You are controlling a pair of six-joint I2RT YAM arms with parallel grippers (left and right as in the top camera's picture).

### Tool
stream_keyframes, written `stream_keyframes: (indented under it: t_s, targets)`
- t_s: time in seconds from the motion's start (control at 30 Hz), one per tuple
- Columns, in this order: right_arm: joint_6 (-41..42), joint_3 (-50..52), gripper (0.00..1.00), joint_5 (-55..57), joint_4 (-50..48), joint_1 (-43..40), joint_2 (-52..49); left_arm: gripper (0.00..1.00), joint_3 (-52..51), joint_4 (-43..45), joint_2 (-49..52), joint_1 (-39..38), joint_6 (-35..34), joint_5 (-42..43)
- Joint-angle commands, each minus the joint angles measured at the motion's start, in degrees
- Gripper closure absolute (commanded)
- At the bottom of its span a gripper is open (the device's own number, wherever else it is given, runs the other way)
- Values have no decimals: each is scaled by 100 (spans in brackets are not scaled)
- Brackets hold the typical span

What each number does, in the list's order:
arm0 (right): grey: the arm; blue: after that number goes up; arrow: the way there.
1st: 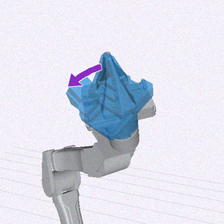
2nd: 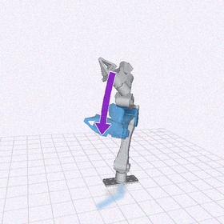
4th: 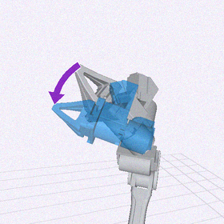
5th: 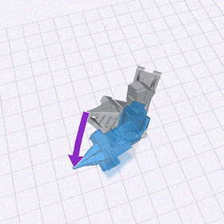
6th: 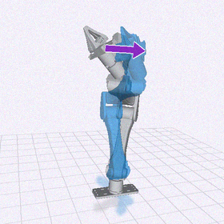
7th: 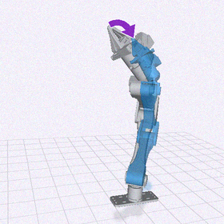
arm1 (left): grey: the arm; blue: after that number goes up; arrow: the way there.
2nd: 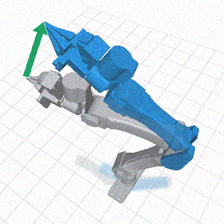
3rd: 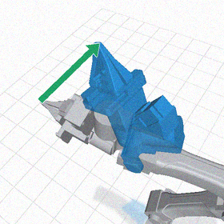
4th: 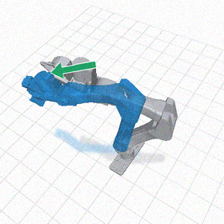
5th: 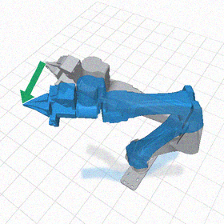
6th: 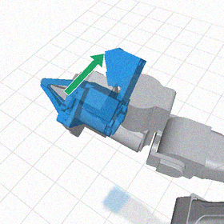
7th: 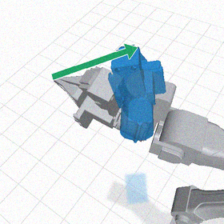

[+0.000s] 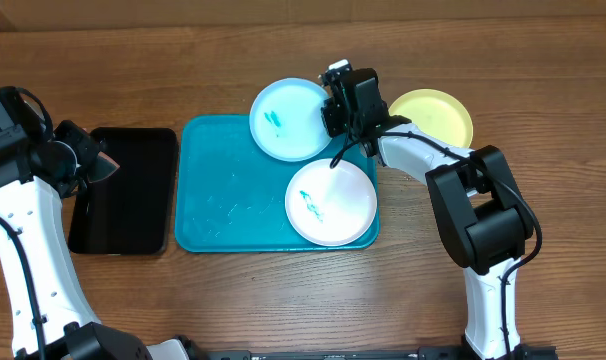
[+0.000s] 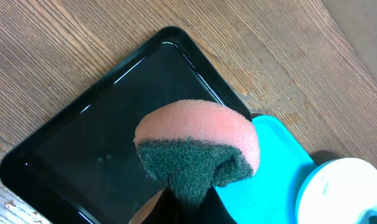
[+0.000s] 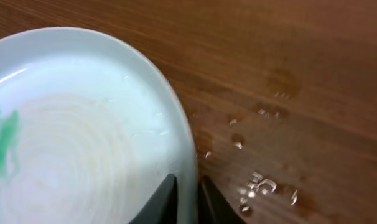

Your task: Clean dirty plates on tray and stack at the side

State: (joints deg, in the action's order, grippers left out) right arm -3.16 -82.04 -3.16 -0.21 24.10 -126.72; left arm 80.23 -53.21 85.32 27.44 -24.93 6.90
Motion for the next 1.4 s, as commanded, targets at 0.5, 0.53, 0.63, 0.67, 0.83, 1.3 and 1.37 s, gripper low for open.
stream_keyframes:
  t_s: [0.5,0.53,0.63,0.67,0.83,1.3,1.37]
  targets:
    - [337,-236,96,-356,1355,997,684,96,7,11,17,-17,116,63]
    - [398,-236,96,-354,1408,1049,682,96,7,9,17,-17,116,63]
    - [669,-234,96,-337,1495,1180,680,96,7,9,17,-33,116,66]
    - [699,-234,96,-334,1515,1213,680,96,7,7,17,-52,120,66]
    - [1353,-120,96,-229,1576,1255,599,96,4,-101,20,-243,450,354]
    - [1694,39,96,-754,1580,1296,315,96,-337,-42,426,-901,610,-293]
    - [1692,39,96,-717,1620,1340,315,96,-337,4,549,-898,610,-330]
